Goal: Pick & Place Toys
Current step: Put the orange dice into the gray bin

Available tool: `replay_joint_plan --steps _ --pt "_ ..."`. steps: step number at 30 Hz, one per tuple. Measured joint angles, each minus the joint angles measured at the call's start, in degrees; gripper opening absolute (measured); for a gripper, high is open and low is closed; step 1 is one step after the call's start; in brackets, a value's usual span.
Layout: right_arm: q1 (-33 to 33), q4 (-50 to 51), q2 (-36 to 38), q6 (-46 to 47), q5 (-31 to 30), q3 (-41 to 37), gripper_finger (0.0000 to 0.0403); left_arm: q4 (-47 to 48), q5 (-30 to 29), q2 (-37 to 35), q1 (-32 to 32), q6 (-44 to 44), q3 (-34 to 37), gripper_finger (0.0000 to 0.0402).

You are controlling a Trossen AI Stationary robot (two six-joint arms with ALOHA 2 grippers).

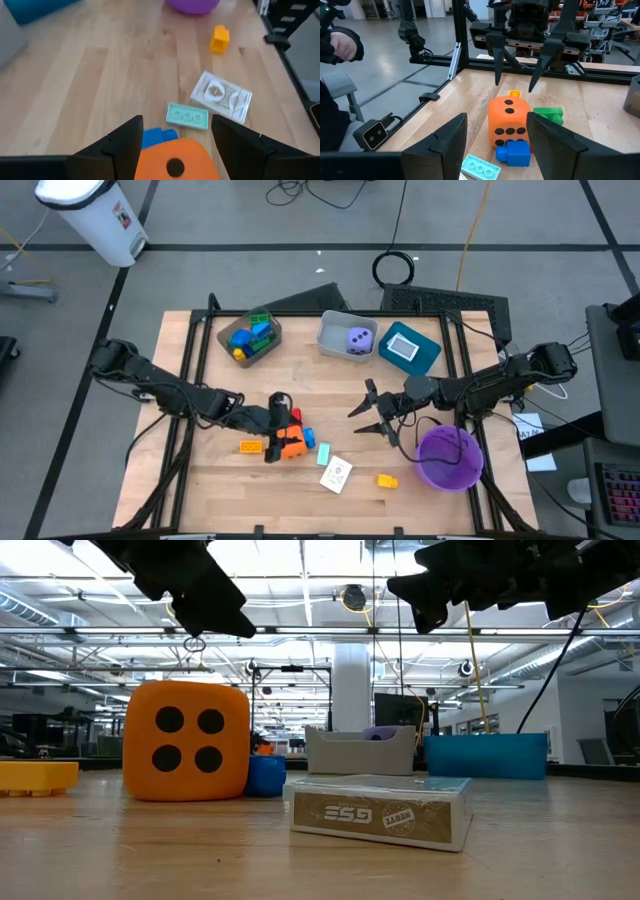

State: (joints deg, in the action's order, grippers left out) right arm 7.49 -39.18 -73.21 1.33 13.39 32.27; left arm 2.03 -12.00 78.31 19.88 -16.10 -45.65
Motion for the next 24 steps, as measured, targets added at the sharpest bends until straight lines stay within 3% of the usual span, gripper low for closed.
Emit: replay_joint_plan --steps 10,16,24 --pt "0.0 0.1 0.0 0.4 0.0 0.0 0.0196 22.3 0.7 5.0 0.5 -8.7 -9.6 0.0243" --pt "0.0 1.1 0.0 -0.3 0.0 0.0 0.0196 23.5 4.7 8.4 1.3 -10.0 -10.9 0.0243" --pt "0.0 1.3 0.0 -0.5 0.0 0.0 0.0196 24.2 4.4 9.5 2.4 -12.4 -11.0 0.0244"
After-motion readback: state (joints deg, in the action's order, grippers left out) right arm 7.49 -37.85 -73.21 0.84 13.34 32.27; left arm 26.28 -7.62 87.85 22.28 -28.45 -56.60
